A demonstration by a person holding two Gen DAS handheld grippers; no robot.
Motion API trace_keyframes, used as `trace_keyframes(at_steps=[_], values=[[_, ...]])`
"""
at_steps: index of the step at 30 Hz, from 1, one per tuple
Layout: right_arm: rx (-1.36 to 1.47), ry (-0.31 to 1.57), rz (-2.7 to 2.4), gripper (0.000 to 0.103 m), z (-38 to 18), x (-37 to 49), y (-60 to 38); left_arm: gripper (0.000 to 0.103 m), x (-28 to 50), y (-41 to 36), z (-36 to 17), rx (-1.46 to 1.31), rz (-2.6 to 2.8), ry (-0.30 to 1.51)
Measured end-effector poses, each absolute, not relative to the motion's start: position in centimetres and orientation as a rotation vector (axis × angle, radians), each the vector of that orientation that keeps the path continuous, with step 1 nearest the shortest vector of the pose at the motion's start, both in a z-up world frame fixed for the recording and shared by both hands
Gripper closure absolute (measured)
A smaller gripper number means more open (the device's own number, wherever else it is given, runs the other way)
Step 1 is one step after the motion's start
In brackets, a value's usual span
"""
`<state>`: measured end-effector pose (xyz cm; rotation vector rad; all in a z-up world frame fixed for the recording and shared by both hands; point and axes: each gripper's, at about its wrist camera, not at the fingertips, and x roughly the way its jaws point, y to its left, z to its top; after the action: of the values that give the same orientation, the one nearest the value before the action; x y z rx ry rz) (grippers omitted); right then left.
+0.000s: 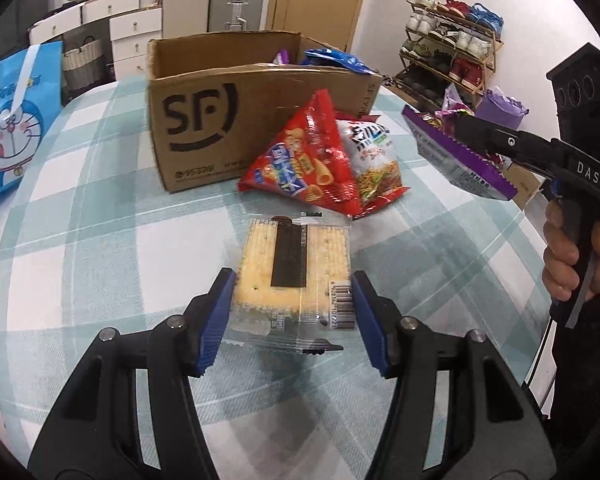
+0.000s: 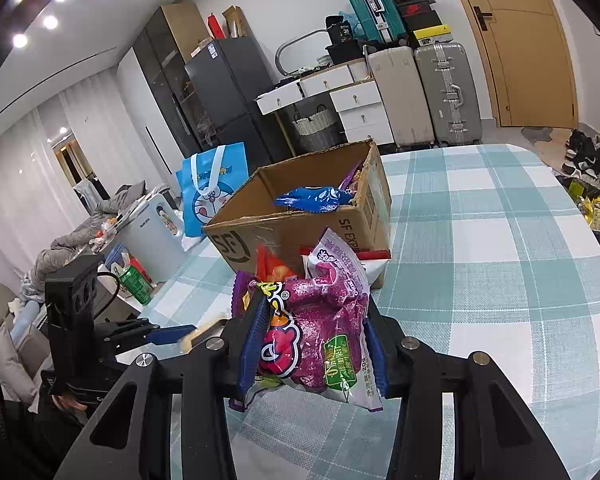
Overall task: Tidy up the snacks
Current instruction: 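Carry both packs into the cardboard box and open both grippers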
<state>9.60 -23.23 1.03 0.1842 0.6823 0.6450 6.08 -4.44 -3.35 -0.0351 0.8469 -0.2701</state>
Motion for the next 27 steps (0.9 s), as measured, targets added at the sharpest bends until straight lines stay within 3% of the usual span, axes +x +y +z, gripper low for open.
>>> trace_keyframes(at_steps=[27], values=[[0.242,0.579,0.557,0.059,4.6,11.5,-22.3,0.048,6.4,-0.6,4.7,-0.11,-0.15,0.634]])
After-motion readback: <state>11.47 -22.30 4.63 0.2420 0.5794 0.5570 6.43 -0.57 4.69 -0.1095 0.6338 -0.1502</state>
